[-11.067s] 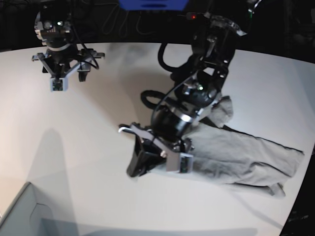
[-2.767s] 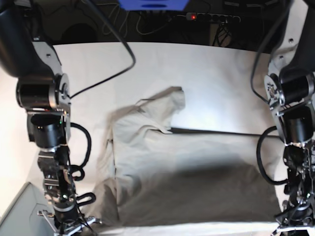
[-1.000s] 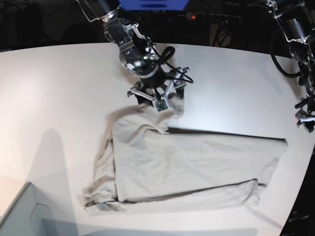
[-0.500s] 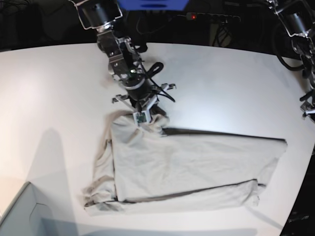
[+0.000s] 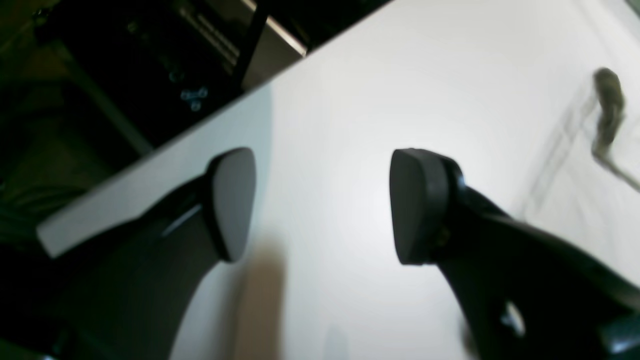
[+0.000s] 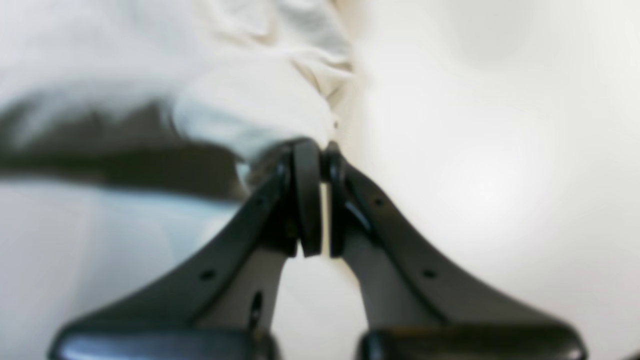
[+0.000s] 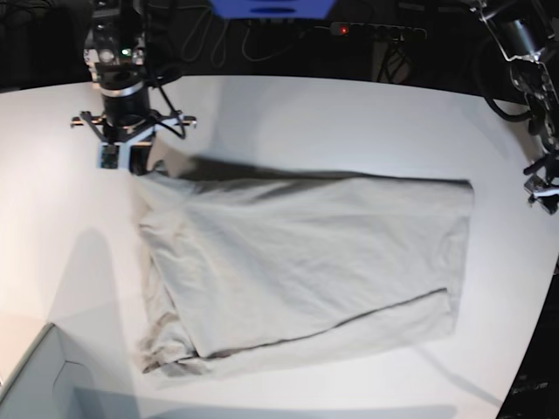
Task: Layout the t-shirt on the table in an organized manner, then fold the t-shirt properly
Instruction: 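Grasp the shirt's two corners with the left and right grippers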
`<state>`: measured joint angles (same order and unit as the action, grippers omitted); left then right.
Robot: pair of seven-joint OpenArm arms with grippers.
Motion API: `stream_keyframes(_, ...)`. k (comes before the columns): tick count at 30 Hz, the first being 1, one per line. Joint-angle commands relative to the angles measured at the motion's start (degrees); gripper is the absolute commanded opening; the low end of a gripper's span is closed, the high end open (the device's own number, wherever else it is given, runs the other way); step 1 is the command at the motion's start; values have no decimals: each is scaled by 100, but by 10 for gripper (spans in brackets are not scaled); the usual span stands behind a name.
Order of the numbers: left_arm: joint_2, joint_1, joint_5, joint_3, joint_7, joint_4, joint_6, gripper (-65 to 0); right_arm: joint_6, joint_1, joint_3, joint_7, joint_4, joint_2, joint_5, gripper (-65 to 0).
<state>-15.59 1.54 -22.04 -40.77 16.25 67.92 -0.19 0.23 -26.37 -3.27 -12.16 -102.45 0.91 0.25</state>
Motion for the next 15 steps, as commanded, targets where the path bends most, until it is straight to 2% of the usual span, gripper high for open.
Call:
stream_keyframes(1,-19,-44,2,-24,-153,105,-12,-243,8,66,-108,245,-229,2,14,-650)
stream_keyframes(7,474,140,-7,20,-144,228,-12,-244,17,162,-205,210,-133,37,6,-650)
stream_keyframes(15,1845,1318,-7,732,-144,1977,-3,-245,17,136,-161,210,-62,2,6,-650)
